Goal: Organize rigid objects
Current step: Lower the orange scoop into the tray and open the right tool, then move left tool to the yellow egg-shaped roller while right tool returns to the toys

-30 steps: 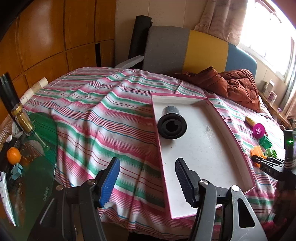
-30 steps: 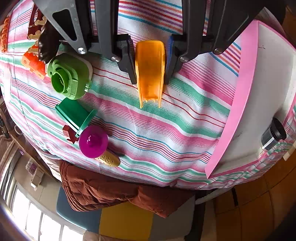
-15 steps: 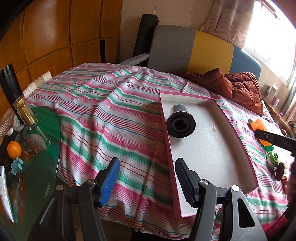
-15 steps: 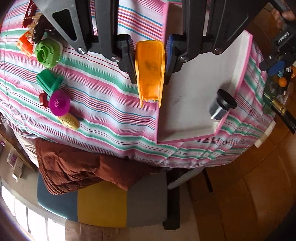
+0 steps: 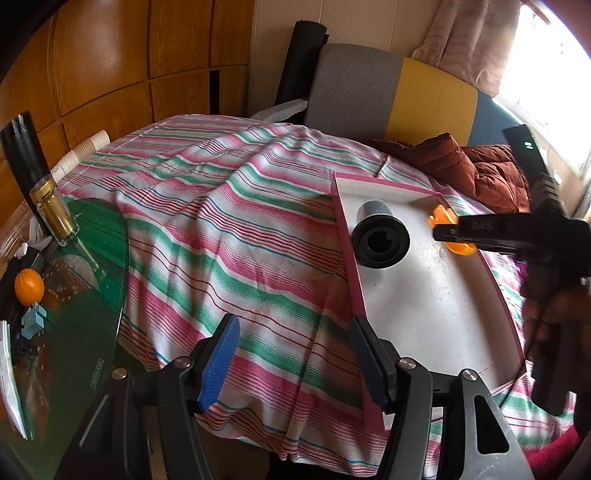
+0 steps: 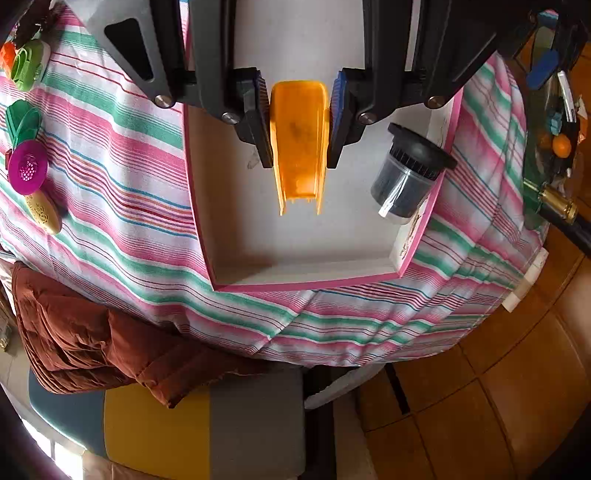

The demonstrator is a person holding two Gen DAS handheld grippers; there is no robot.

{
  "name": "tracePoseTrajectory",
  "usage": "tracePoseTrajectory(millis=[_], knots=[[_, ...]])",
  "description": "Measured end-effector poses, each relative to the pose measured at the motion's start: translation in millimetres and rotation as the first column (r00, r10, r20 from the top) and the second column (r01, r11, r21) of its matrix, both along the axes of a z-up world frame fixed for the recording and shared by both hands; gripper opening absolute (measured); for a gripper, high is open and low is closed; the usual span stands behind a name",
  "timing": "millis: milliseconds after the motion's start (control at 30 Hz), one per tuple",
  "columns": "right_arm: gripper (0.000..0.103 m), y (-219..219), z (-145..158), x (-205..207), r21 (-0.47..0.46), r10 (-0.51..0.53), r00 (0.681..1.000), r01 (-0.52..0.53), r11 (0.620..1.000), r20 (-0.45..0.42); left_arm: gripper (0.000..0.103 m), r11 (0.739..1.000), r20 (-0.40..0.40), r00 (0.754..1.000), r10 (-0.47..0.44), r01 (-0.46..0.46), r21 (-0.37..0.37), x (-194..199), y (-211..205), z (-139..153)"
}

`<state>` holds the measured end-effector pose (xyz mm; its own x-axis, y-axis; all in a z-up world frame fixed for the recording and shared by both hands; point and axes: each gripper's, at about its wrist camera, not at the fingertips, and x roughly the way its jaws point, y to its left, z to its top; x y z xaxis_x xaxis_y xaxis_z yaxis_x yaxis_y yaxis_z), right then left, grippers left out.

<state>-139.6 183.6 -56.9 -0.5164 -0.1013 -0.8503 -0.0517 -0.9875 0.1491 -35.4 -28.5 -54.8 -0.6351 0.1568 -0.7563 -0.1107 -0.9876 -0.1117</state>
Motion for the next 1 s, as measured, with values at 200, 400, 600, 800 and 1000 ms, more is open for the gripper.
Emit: tracePoseTrajectory(millis=[200, 400, 600, 800, 1000], knots=[[0.028, -4.3, -15.2, -21.6, -0.092, 0.002, 0.999, 0.002, 0.996, 0.038, 0.063, 1.000, 0.005, 1.000, -0.004, 0.004, -0.002, 0.3, 0.7, -1.5], [0.028, -3.5, -7.6, -1.3, -0.056, 0.013, 1.000, -0.013, 0.998, 0.001, 0.063, 1.000, -0.002, 1.000, 0.001, -0.001, -0.002, 0.3, 0.6, 0.9], [0.029, -0.2, 7.4, 27.1, -0.004, 0.021, 0.998, -0.021, 1.000, -0.058, 0.063, 1.000, -0.024, 1.000, -0.010, 0.009, -0.007, 4.7, 2.6, 8.6], [0.029, 7.1, 25.5, 58.5, 0.056, 0.026, 0.992, -0.019, 0.998, -0.120, 0.063, 1.000, -0.042, 0.999, -0.027, 0.027, -0.014, 10.0, 6.8, 16.4], [0.029, 15.8, 39.4, 82.0, 0.125, 0.034, 0.984, -0.012, 0.992, -0.173, 0.063, 0.999, -0.055, 0.997, -0.050, 0.049, -0.025, 14.7, 13.5, 22.7]])
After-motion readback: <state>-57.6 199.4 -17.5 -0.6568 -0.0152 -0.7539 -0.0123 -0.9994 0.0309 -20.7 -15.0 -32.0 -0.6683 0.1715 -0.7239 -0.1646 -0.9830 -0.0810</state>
